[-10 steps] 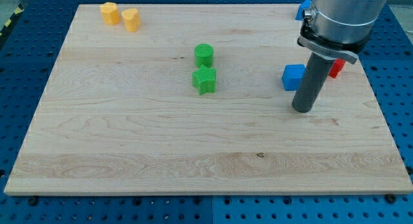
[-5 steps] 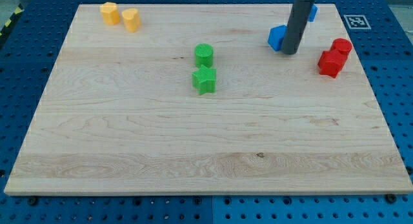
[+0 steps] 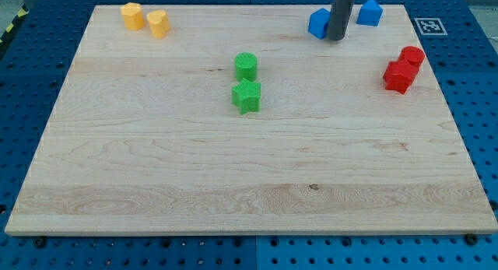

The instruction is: Move the blue cube into the blue triangle

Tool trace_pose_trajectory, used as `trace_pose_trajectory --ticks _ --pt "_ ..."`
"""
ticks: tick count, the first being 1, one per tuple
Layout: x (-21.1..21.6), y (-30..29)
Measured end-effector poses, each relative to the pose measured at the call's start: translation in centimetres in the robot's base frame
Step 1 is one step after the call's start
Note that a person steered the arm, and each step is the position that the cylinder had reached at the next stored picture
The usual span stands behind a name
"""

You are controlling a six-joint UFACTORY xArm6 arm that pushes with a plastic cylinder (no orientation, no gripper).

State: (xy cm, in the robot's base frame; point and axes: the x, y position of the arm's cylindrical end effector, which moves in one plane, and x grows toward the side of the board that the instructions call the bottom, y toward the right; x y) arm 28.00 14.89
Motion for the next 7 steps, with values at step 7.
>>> trace_pose_trajectory --ticks 7 --pt "-4.2 3.3"
